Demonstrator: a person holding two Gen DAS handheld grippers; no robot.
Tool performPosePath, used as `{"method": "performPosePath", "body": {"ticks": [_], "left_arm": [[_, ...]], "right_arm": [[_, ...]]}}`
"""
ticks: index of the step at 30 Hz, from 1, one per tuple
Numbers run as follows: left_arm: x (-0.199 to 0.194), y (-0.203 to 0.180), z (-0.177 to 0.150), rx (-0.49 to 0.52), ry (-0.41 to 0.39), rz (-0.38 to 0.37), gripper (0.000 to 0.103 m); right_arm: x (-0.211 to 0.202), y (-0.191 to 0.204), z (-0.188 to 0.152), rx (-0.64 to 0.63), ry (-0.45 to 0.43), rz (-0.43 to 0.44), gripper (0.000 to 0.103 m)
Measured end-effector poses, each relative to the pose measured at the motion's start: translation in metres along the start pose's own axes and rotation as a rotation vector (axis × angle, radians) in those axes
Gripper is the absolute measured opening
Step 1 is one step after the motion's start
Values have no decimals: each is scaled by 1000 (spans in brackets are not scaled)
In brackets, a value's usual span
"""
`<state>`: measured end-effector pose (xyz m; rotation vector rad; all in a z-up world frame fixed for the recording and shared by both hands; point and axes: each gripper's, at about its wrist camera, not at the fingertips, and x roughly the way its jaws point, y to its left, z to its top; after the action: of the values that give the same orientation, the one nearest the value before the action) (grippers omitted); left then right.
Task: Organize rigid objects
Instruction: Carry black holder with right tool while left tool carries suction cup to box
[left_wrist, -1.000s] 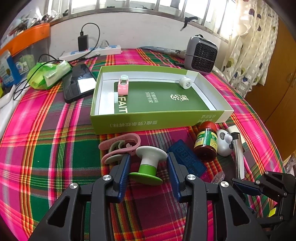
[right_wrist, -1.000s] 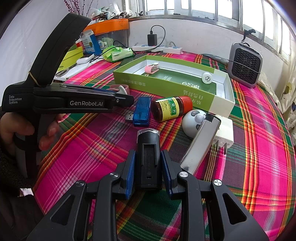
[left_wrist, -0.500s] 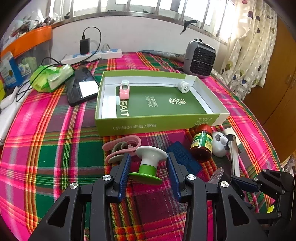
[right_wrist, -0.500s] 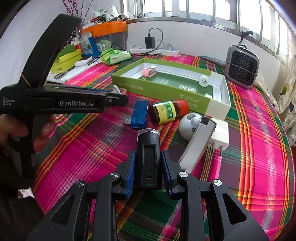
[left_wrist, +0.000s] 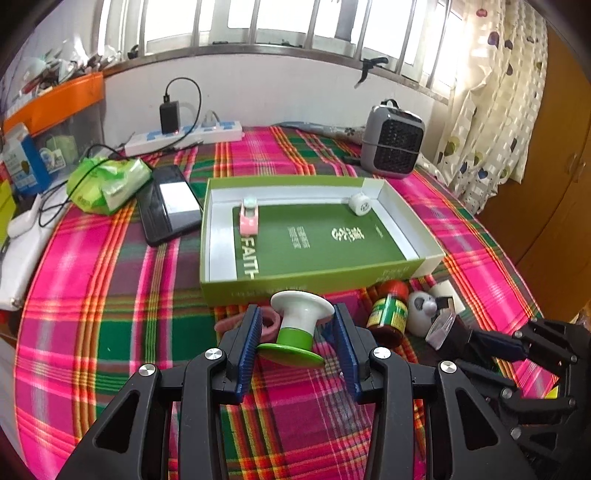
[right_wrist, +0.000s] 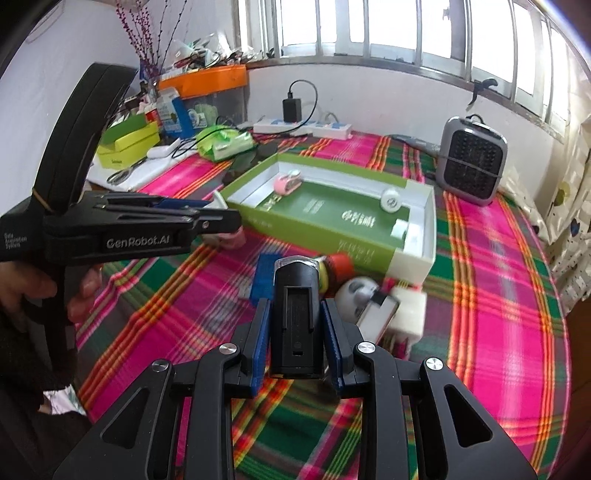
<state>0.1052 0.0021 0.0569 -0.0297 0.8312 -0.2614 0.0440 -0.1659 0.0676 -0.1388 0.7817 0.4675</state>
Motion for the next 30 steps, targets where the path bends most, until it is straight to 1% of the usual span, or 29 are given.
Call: {"method": "performPosePath", "body": {"ticks": [3, 6, 16, 23, 30], "left_arm": [[-2, 0, 7, 3, -8, 1, 38], [-1, 4, 15, -8, -13, -2, 38], [17, 8, 44, -24, -16, 2, 38], [38, 6, 63, -22, -11, -4, 38], [66, 8, 69, -24, 24, 4, 38]], "right_arm": [[-1, -7, 11, 10, -4, -5, 28], [2, -13, 22, 15, 3, -34, 28], [27, -35, 61, 49, 15, -39, 28], [54, -52, 88, 66, 29, -72, 28], [83, -68, 106, 84, 69, -64, 28]]}}
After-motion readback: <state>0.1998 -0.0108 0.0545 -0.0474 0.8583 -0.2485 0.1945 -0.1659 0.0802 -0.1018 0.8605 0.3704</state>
